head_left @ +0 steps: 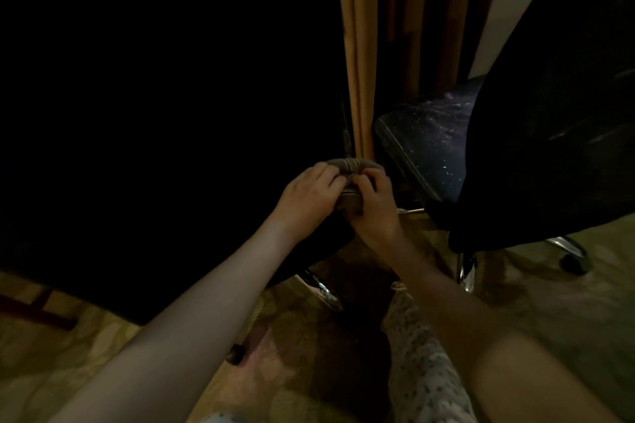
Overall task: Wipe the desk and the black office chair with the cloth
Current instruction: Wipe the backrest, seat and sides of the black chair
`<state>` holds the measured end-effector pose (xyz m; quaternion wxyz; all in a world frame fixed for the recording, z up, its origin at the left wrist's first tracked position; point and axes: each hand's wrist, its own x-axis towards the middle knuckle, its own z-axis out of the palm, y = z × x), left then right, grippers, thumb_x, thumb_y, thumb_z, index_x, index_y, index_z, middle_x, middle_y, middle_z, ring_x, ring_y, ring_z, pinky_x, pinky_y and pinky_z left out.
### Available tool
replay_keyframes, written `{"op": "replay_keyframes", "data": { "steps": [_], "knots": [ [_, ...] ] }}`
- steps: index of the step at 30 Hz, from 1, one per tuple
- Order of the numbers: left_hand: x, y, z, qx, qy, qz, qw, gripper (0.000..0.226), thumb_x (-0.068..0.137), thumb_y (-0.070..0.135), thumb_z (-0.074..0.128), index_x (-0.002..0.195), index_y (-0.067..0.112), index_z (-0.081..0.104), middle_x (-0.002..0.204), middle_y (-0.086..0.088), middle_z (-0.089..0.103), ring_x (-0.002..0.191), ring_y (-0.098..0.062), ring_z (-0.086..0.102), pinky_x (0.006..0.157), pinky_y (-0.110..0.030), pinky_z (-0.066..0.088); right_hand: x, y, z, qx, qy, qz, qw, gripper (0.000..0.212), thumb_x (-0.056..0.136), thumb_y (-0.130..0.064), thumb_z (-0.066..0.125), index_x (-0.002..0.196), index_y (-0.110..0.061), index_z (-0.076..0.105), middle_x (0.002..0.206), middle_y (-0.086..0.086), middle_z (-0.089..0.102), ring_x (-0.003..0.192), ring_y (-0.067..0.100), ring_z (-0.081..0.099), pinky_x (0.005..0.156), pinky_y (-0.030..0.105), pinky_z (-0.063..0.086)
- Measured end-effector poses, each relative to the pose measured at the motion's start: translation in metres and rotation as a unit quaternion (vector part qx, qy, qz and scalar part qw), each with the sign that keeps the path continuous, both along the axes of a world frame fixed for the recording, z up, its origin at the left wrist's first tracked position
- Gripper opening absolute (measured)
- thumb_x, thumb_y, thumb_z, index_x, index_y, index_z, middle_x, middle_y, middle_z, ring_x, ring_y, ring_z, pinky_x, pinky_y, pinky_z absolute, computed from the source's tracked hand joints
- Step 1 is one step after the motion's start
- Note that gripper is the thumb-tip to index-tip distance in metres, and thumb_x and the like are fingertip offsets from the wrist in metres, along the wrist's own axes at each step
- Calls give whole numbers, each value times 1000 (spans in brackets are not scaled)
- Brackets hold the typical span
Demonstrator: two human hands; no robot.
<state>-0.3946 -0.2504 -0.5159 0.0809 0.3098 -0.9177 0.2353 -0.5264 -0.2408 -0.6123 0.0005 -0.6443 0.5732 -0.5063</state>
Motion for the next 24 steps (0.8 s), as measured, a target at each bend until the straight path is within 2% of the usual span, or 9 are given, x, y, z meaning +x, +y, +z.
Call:
{"op": "replay_keyframes", "data": {
  "steps": [2,5,7,8,11,14,19,22,24],
  "knots": [
    [3,2,-4,12,-34,36,999,54,55,11,84,106,7,67,108,-8,65,101,-22,62,84,-29,53,13,-3,-4,82,-32,-2,996,49,69,-3,77,111,-2,53,120,18,45,108,34,51,86,39,51],
    [13,5,-22,111,-114,133,978,46,86,8,58,130,10,47,135,-6,44,126,-23,41,100,-29,43,29,1,-15,206,5,53,977,55,75,-9,73,124,-7,48,125,14,43,117,32,44,96,37,46],
    [24,11,-34,211,-133,193,949,37,92,10,50,129,13,47,133,-6,46,123,-24,45,97,-33,45,37,11,-19,308,84,127,939,54,82,-15,66,132,-14,46,127,9,43,119,30,41,97,36,43],
    [31,16,-37,243,-142,211,936,35,93,11,49,127,14,50,130,-7,49,120,-24,49,95,-34,46,40,19,-19,328,128,140,926,51,84,-15,62,133,-15,47,127,8,44,119,30,41,96,36,43],
    [49,30,-39,297,-95,230,922,39,93,18,52,131,21,49,128,-4,49,118,-21,51,93,-33,46,37,38,-15,312,147,118,931,46,85,-20,61,130,-16,51,125,7,48,116,29,42,94,35,41],
    [40,40,-16,288,-40,224,930,43,91,19,54,133,25,47,125,-1,49,115,-18,49,92,-31,46,20,47,3,291,128,103,942,44,82,-24,64,124,-14,54,118,8,52,109,31,46,91,32,38],
    [-5,49,50,244,39,178,953,20,93,15,51,111,20,57,110,-1,60,97,-15,59,81,-29,50,-5,57,68,230,66,71,968,36,81,-17,65,116,-13,60,114,7,52,108,25,49,91,27,40],
    [-26,60,93,197,94,125,968,22,93,12,50,113,17,57,112,-2,60,101,-16,58,84,-27,47,-22,68,111,167,37,28,985,30,82,-18,67,112,-12,61,105,2,51,99,18,48,75,13,29],
    [-35,69,115,176,123,101,972,25,93,13,51,117,18,57,117,-1,59,107,-16,57,88,-27,45,-33,77,136,141,38,2,989,27,81,-17,67,108,-13,61,101,3,52,97,20,49,71,16,27]
  ]
}}
